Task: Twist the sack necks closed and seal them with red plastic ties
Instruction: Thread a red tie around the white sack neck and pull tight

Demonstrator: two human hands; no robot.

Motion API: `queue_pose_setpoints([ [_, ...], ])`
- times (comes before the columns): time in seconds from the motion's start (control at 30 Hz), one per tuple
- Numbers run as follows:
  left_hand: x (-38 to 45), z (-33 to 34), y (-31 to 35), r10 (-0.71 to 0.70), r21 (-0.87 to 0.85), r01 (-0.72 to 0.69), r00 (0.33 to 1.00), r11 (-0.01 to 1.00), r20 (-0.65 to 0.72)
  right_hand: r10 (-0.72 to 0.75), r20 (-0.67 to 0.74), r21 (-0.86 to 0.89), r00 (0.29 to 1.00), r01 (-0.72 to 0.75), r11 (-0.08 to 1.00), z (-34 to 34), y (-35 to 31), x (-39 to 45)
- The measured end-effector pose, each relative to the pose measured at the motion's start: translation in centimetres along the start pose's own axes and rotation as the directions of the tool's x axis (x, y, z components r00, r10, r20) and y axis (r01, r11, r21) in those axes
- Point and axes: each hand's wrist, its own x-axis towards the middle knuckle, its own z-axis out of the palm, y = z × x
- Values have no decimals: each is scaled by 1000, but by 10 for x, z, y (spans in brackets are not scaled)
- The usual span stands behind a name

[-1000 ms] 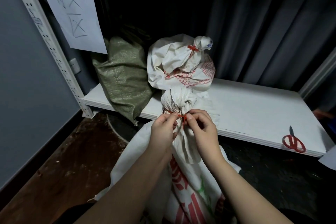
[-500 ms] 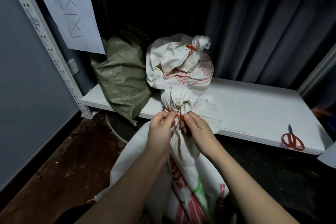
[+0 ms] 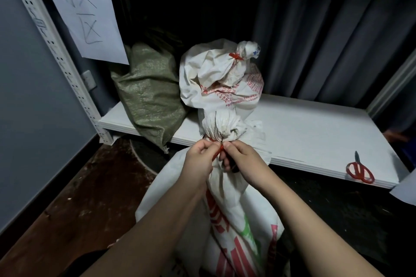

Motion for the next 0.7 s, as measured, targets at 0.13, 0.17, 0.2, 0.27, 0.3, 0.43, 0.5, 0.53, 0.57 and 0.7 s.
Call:
queue_pose_setpoints([
  [0.13, 2, -4, 3, -41, 23, 41, 999, 999, -14, 23, -29, 164, 999, -18, 986, 3, 1, -1],
  [0.17, 5, -7, 3, -61, 22, 61, 998, 998, -26, -10, -37, 152, 999, 16, 988, 3, 1, -1],
  [0.2, 7, -9, 3, -91, -1, 91, 995, 996, -36, -38, -42, 136, 998, 43, 990, 2, 1, -1],
  [0.27, 11, -12, 3, -132, -43, 130, 990, 991, -43, -65, -44, 119, 997, 70, 990, 0, 2, -2],
  [0.3, 10, -11, 4, -145, -56, 143, 989, 988, -40, -75, -43, 117, 996, 79, 990, -1, 2, -2],
  [0.43, 10, -14, 7, -194, -72, 191, 980, 979, -45, -91, -15, 124, 996, 92, 988, -1, 5, -1],
  [0.5, 10, -15, 9, -213, -67, 210, 976, 975, -42, -89, 4, 127, 996, 88, 988, -1, 5, -1],
  [0.53, 10, -15, 9, -212, -57, 209, 976, 976, -42, -90, 15, 123, 996, 87, 989, -2, 4, -2],
  [0.57, 10, -15, 9, -202, -40, 201, 978, 979, -43, -89, 28, 122, 996, 85, 989, -3, 4, -3],
  [0.7, 7, -13, 12, -89, 25, 91, 994, 996, -66, -32, 74, 151, 997, 21, 988, -2, 2, -6],
])
